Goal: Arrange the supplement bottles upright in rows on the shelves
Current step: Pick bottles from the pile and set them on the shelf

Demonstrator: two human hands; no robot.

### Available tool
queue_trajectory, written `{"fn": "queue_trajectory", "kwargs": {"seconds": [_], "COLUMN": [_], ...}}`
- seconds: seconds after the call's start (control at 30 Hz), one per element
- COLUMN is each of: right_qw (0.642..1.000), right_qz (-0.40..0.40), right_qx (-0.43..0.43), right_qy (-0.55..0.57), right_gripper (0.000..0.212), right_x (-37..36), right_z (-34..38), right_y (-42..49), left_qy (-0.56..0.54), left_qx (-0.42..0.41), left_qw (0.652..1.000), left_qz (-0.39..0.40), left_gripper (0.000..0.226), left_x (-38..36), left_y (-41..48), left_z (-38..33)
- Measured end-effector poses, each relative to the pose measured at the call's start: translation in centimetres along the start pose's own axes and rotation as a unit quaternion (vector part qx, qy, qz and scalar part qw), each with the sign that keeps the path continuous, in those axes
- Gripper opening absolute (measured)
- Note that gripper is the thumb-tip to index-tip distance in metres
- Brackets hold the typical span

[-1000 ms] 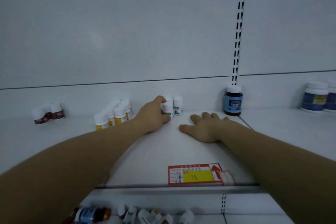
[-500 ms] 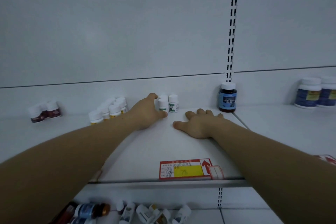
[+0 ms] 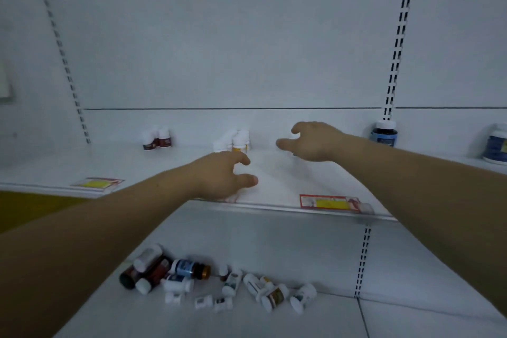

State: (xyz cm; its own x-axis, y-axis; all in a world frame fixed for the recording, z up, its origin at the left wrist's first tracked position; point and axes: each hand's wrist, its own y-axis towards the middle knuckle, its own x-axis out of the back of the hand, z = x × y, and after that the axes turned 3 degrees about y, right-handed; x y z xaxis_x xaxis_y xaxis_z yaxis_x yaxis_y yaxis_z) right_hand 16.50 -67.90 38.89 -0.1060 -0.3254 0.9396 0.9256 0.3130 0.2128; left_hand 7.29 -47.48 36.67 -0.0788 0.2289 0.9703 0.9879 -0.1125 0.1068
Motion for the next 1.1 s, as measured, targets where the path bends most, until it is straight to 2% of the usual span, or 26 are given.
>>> {"fn": "queue_trajectory", "kwargs": {"seconds": [0.1, 0.27, 0.4, 0.53, 0.67, 0.87, 1.1], "right_qw": [0.998, 0.99, 0.974, 0.958, 0.964, 0.976, 0.956], "right_qz": [-0.025, -0.009, -0.008, 0.039, 0.112, 0.156, 0.227], "right_qx": [0.053, 0.129, 0.216, 0.271, 0.227, 0.102, -0.018], "right_qy": [0.009, 0.053, 0.074, 0.09, 0.083, 0.112, 0.186], "right_gripper": [0.074, 0.069, 0.065, 0.06, 0.058, 0.056, 0.05], "right_x": [-1.5, -6.2, -10.7, -15.8, -21.2, -29.7, -41.3], "right_z": [6.3, 18.5, 27.1, 32.0, 32.6, 28.9, 27.4], "right_y": [-1.6, -4.7, -7.7, -9.8, -8.8, -3.2, 5.3], "left_qy": [0.015, 0.001, -0.007, -0.043, -0.059, -0.092, -0.116], "left_qx": [0.012, 0.075, 0.125, 0.161, 0.176, 0.176, 0.225], "left_qw": [1.0, 0.997, 0.992, 0.983, 0.976, 0.967, 0.947], "left_qz": [-0.004, 0.011, 0.035, 0.082, 0.116, 0.157, 0.198], "left_gripper": [0.058, 0.058, 0.061, 0.065, 0.065, 0.065, 0.067], "left_x": [1.4, 2.2, -0.2, -3.8, -7.4, -13.0, -19.6], "left_y": [-5.6, -15.7, -22.2, -25.6, -25.2, -19.4, -11.2], "left_z": [3.3, 11.7, 18.7, 24.2, 28.3, 33.4, 42.4]}}
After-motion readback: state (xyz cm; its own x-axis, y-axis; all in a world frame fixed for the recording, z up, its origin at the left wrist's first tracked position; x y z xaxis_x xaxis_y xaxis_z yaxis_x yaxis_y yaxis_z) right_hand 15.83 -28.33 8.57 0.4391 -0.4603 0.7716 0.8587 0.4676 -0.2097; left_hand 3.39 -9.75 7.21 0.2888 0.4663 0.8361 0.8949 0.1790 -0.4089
